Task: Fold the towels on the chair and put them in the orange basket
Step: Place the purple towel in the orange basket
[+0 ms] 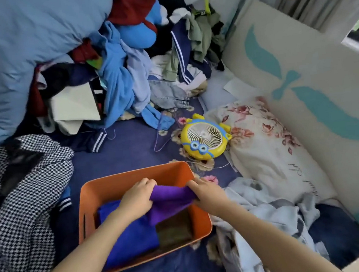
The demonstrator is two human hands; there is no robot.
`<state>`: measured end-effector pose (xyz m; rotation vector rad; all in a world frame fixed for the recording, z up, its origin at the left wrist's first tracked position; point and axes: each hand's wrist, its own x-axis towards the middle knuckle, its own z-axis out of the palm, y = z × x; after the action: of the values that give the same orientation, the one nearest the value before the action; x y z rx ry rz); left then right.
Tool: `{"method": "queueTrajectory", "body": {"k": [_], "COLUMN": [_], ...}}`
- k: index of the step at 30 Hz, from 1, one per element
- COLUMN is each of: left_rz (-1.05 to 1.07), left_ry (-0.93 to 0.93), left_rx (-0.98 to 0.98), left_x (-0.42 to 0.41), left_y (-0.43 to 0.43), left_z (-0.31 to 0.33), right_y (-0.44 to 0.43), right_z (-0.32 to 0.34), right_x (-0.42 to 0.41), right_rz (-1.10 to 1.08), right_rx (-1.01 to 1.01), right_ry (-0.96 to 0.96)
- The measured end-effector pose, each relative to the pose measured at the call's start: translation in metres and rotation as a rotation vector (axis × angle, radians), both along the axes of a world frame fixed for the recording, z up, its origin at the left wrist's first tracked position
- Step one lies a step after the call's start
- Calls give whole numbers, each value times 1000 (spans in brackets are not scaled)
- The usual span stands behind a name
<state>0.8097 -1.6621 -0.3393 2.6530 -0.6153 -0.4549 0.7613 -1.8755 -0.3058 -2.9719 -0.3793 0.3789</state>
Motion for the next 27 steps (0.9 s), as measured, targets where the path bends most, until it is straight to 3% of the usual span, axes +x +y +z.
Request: {"method": "queueTrajectory", "body": {"k": [4, 8, 12, 14, 17, 19, 23, 27], "left_rz": [53, 213, 82, -59, -222, -267, -301, -220], "left_ry": [200, 157, 28, 54, 216, 245, 319, 271], "left_rx": [-116, -204, -63, 145, 438, 533, 596, 487], "left_x": [55, 69, 22, 0, -23, -32, -40, -38], "left_y": [-16, -23, -28, -34, -47, -55, -60, -59], "left_z": [-32, -59, -133, -153, -175, -188, -194, -173], "right_y": [-11, -12, 0, 10, 19, 19, 15, 12], "right_z": [-25, -51, -114, -143, -190, -205, -211, -187], "right_x": [65, 109, 90, 67, 40, 30, 20, 25], "right_rz": [-91, -101, 197, 350, 488, 536, 591, 526], "right_rx": [59, 86, -250, -390, -693, -827, -851, -774], "right_ry": [121, 143, 4, 39, 487, 595, 549, 421]}}
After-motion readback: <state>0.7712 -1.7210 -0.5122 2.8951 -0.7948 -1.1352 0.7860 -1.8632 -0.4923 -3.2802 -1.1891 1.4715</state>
